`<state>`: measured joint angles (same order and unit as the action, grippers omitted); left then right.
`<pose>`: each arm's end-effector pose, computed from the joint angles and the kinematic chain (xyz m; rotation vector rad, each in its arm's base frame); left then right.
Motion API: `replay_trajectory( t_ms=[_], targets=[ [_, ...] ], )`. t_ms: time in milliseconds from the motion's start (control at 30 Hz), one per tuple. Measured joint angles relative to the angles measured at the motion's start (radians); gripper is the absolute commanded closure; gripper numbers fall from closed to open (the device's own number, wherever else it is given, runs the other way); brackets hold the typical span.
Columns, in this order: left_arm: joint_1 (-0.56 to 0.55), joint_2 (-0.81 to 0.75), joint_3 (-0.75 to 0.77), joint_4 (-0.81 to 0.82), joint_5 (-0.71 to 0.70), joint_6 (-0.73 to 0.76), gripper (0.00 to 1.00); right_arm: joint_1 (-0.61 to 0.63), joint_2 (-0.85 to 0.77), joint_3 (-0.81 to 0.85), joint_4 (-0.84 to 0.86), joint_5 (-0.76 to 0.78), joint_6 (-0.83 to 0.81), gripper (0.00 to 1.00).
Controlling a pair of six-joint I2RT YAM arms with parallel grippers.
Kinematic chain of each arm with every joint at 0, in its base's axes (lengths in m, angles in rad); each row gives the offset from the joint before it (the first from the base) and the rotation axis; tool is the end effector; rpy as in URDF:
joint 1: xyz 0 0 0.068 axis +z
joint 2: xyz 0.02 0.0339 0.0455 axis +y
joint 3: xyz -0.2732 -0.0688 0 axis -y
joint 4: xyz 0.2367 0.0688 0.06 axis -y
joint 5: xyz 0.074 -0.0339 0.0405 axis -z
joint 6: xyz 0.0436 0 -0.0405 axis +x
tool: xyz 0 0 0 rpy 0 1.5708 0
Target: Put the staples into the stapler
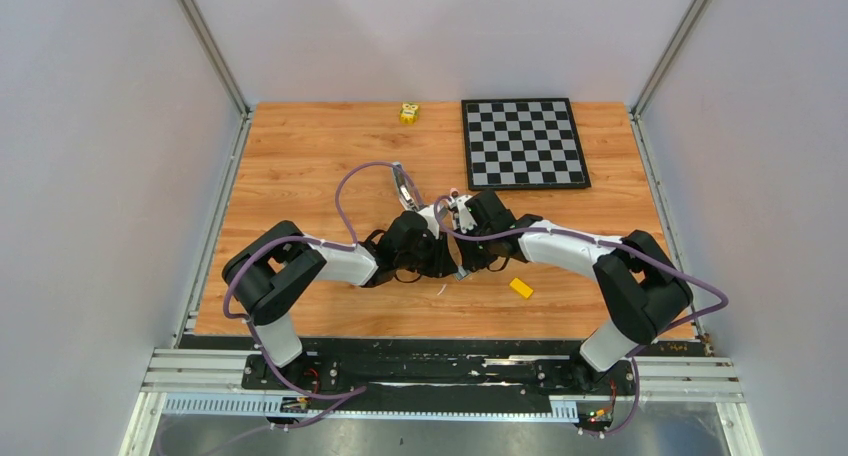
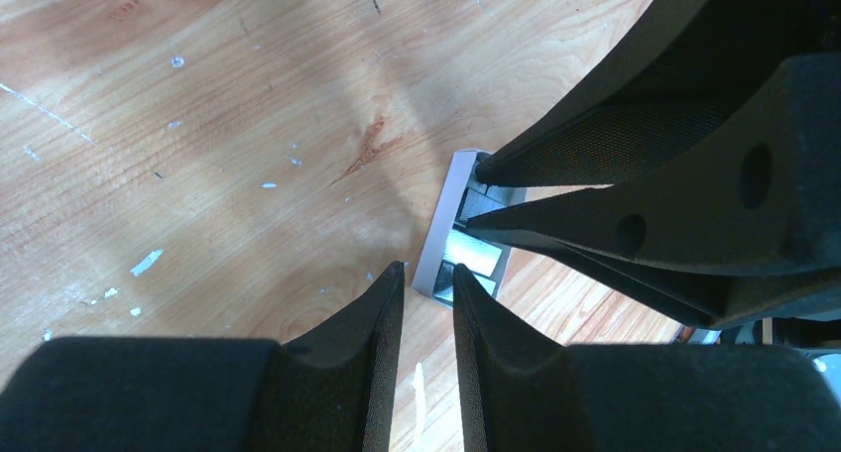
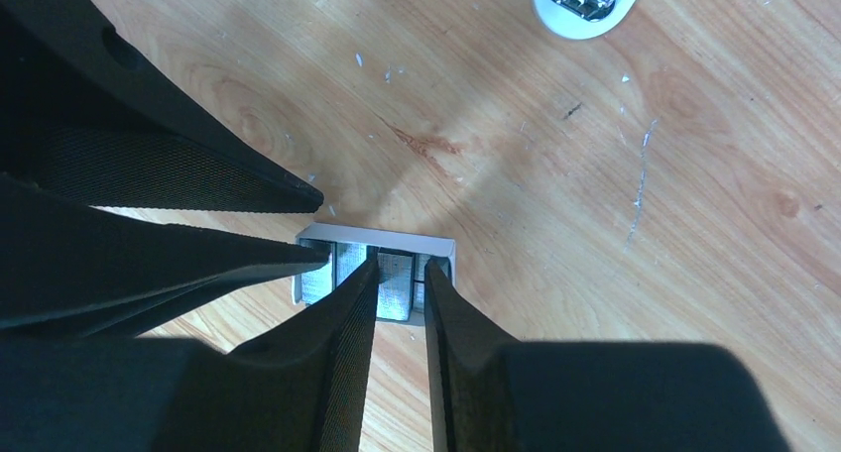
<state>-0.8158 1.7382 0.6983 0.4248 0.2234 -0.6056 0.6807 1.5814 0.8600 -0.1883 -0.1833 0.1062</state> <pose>0.2207 -0.2486 0.1419 0.3846 2.3365 -0.9996 0.2375 0.2025 0.1832 -0.7978 2.4174 0.5507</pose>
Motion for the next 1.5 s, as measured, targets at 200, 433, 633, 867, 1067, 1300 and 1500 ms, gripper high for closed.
replay_trajectory(
  t_ms=[200,433,633,867,1067,1300,1500],
  targets=[
    [0.000,0.000,0.000,0.000,-0.001,-0.004,0.73,0.000,0.003,0.003,-0.003,-0.008,0.008,0.82],
    [0.000,0.000,0.000,0.000,-0.001,-0.004,0.73,0.000,0.003,0.005,-0.006,-0.007,0.008,0.82],
    [0.000,0.000,0.000,0.000,0.000,-0.003,0.73,0.000,-0.002,0.005,-0.008,-0.002,0.009,0.82],
    [0.000,0.000,0.000,0.002,0.000,0.004,0.73,0.000,-0.053,0.005,-0.022,0.031,0.009,0.82],
    [0.000,0.000,0.000,0.002,0.000,0.004,0.73,0.000,-0.069,0.005,-0.023,0.037,0.009,0.79],
    [0.000,0.000,0.000,0.002,0.000,0.005,0.73,0.000,-0.055,0.005,-0.021,0.023,0.004,0.73],
    [0.000,0.000,0.000,0.002,0.000,0.005,0.73,0.000,-0.012,0.005,-0.021,-0.003,0.000,0.71]
  ],
)
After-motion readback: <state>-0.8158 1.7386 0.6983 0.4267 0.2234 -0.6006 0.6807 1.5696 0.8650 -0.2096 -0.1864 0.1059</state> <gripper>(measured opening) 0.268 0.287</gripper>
